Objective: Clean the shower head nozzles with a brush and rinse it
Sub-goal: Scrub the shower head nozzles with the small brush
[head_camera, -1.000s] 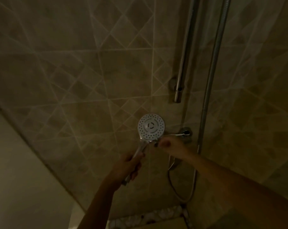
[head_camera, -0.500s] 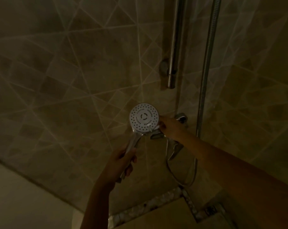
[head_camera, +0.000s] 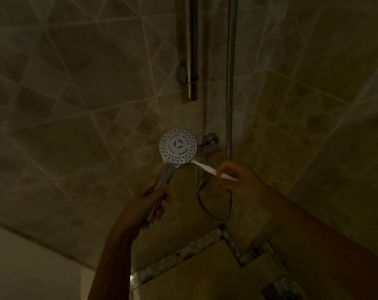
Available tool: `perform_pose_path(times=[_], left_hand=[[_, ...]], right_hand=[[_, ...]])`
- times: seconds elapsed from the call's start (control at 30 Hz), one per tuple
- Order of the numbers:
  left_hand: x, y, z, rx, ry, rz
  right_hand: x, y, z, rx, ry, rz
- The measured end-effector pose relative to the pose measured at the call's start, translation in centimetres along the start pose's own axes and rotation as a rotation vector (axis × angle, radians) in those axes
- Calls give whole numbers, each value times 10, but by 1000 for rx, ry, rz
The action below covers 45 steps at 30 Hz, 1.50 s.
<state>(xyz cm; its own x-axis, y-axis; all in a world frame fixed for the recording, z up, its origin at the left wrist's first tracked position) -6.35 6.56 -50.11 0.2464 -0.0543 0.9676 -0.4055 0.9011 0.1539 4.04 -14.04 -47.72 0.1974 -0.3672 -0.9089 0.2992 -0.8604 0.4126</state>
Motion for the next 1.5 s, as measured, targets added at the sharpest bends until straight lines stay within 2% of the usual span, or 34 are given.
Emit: perform_pose_path(times=[0.13, 0.27, 0.53, 0.6, 0.8, 0.93, 1.07, 1.2, 1.33, 1.43, 1.5], left_hand=[[-3, -35, 20, -53, 52, 59], [-2, -88, 44, -97, 106, 89], [10, -228, 104, -297, 174, 99], [12, -259, 115, -346, 183, 109], [27, -323, 149, -428, 171, 105], [31, -354, 166, -460, 188, 73], [41, -379, 184, -477, 327, 290], [41, -391, 190, -445, 314, 293], [32, -404, 195, -453, 245, 195], [28, -415, 201, -455, 221, 134], [27, -418, 206, -462, 224, 131]], right_hand=[[19, 43, 55, 122, -119, -162], [24, 105, 104, 337, -68, -150], [46, 197, 176, 515, -120, -204], [52, 222, 187, 560, -102, -141], [73, 279, 217, 565, -62, 102], [89, 324, 237, 722, -85, 96], [99, 321, 255, 606, -75, 212], [80, 361, 275, 892, 19, 105], [83, 345, 274, 706, 33, 170], [98, 349, 275, 747, -11, 152], [104, 342, 273, 674, -3, 144]])
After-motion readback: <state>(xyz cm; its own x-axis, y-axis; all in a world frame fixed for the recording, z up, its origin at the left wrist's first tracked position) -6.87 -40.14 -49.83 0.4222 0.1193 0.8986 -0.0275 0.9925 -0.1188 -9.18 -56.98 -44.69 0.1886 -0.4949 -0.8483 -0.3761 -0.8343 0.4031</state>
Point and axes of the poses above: each hand's wrist, its own z-axis away from the middle knuckle, its own y-axis out of the back of the hand, x = y × z, the point moved 7 cm from there along -z, towards the middle knuckle, and after that the axes turned 13 degrees about x, right-handed, at the moved point
